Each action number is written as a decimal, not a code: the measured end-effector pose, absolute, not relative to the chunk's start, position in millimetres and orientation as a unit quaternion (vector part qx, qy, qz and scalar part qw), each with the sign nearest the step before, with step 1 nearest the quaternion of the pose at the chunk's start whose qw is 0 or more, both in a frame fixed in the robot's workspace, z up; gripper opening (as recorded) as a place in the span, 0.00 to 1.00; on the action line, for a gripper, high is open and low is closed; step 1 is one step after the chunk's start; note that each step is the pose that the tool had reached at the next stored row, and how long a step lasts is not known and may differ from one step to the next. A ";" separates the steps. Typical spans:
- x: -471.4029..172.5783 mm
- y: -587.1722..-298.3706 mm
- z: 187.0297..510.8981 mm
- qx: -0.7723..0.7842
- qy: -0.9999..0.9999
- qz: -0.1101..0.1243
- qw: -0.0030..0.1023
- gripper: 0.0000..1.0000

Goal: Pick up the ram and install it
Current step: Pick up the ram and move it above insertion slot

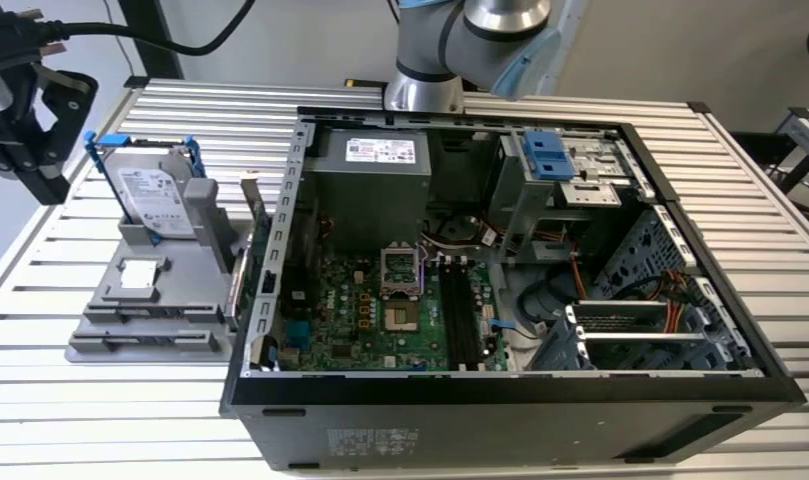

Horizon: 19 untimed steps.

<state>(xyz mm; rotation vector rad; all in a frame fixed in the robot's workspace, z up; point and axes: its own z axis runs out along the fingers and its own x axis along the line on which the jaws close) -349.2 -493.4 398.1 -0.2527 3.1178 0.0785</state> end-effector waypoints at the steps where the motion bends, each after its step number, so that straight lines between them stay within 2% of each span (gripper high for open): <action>1: -349.2 -493.4 398.6 -0.084 0.996 0.025 0.006 0.00; 19: -349.4 -493.4 403.9 -0.156 0.987 0.026 0.004 0.00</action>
